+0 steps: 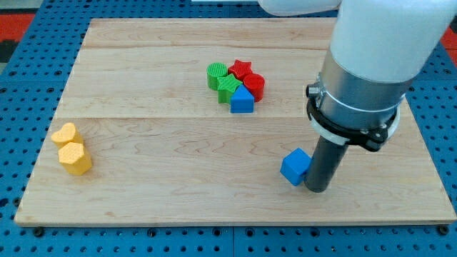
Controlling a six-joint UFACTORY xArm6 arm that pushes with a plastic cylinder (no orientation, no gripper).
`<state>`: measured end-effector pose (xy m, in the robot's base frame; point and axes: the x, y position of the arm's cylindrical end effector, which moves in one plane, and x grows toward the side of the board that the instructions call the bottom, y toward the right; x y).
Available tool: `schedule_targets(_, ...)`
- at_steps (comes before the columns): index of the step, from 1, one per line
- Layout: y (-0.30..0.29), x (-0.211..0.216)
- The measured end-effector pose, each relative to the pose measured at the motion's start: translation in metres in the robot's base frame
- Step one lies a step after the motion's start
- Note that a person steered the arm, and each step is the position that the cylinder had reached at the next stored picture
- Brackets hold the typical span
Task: Slide the blue cube to the center
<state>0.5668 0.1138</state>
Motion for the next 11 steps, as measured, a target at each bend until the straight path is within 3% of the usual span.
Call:
schedule_targets(2, -0.061, -0.015)
schedule_targets(3, -0.053, -0.013)
schedule_targets(4, 0.027, -0.002)
schedule_targets(6, -0.054, -0.037)
schedule_targets(7, -0.058, -0.065)
schedule_targets(10, -0.159, -0.07)
schedule_targets(11, -0.157, -0.053)
